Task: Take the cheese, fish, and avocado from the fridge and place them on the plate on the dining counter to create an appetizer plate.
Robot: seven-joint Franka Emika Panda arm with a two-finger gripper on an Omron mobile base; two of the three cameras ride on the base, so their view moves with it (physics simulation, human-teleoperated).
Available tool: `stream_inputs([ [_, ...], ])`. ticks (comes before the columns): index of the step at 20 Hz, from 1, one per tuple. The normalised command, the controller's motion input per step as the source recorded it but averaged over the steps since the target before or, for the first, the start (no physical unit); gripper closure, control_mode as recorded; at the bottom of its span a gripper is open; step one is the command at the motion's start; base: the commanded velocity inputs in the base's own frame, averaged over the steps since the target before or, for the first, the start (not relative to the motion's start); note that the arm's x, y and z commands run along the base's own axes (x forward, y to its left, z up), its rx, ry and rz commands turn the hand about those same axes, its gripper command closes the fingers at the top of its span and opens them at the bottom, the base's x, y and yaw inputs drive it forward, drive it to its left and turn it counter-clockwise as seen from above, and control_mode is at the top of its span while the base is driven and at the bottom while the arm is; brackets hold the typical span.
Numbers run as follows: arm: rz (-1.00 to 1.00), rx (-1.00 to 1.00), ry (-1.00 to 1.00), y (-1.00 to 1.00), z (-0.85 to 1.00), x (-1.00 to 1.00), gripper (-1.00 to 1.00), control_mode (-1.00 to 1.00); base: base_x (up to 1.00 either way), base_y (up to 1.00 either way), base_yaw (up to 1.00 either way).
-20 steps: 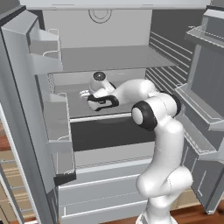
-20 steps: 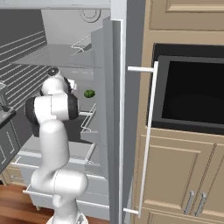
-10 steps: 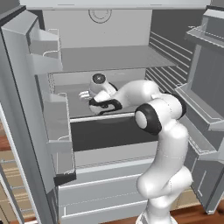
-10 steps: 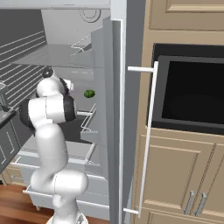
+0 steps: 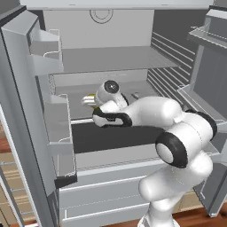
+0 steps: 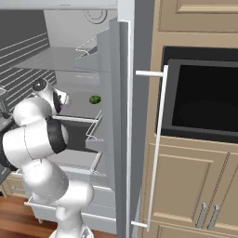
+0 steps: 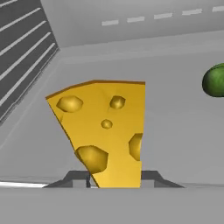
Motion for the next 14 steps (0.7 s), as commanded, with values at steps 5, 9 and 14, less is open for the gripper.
stream_inputs([
  [5,-0.04,0.16,0.00,-0.55,0.72,-1.00,1.00,-1.00,0.00,0.00,0.00],
  [9,-0.05,0.02,0.00,-0.65,0.60,-1.00,1.00,-1.00,0.00,0.00,0.00],
  [14,-0.05,0.00,0.05,-0.27,0.23,-0.96,1.00,-1.00,0.00,0.00,0.00],
])
